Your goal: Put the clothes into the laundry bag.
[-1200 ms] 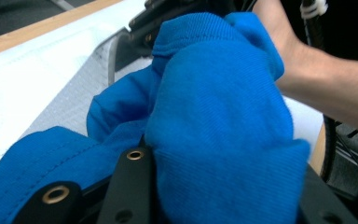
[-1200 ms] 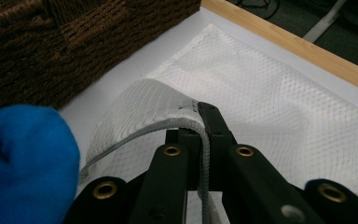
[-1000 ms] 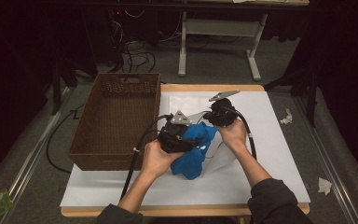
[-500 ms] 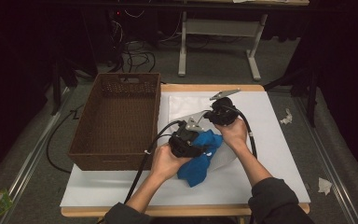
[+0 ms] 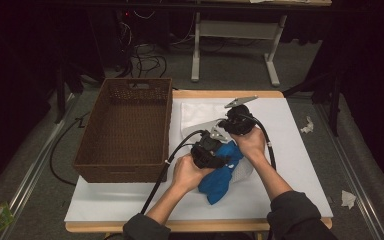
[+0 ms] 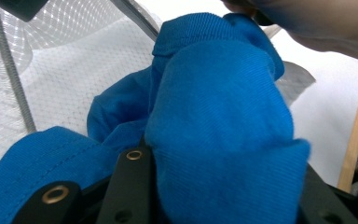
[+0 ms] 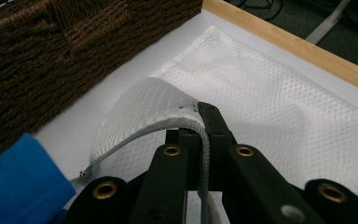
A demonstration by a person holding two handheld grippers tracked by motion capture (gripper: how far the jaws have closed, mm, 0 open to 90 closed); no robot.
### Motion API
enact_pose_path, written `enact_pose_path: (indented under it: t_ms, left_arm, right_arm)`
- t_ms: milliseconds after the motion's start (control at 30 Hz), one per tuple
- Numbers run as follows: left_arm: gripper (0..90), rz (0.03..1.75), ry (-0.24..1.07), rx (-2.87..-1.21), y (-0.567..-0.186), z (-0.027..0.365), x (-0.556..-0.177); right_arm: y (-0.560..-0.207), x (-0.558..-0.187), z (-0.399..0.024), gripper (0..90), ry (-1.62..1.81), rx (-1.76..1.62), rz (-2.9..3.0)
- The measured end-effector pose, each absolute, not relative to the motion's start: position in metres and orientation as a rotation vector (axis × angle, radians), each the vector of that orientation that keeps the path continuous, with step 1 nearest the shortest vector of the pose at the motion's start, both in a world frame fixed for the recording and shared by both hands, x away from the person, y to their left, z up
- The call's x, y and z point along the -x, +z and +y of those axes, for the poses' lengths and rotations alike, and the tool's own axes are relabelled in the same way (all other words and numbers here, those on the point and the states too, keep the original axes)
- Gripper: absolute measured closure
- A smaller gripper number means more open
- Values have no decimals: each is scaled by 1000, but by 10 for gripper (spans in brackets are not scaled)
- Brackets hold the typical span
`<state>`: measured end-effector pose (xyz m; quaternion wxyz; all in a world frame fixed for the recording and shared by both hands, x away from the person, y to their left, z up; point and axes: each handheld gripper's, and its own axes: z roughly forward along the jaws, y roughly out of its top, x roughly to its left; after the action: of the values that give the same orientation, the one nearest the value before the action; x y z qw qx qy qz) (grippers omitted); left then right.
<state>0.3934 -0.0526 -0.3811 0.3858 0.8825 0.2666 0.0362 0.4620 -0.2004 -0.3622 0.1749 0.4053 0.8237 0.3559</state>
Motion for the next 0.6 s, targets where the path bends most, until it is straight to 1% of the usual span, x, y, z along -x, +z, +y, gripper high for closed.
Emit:
enact_pose_path:
  t_ms: [100, 600]
  left_arm:
    - [652, 697, 70, -2237, -384, -55, -397]
    - [652, 741, 75, -2247, -390, -65, -409]
  right_arm:
    - [-361, -460, -200, 895, 1007, -1138, 2333]
    - [-359, -457, -200, 896, 1026, -1112, 2334]
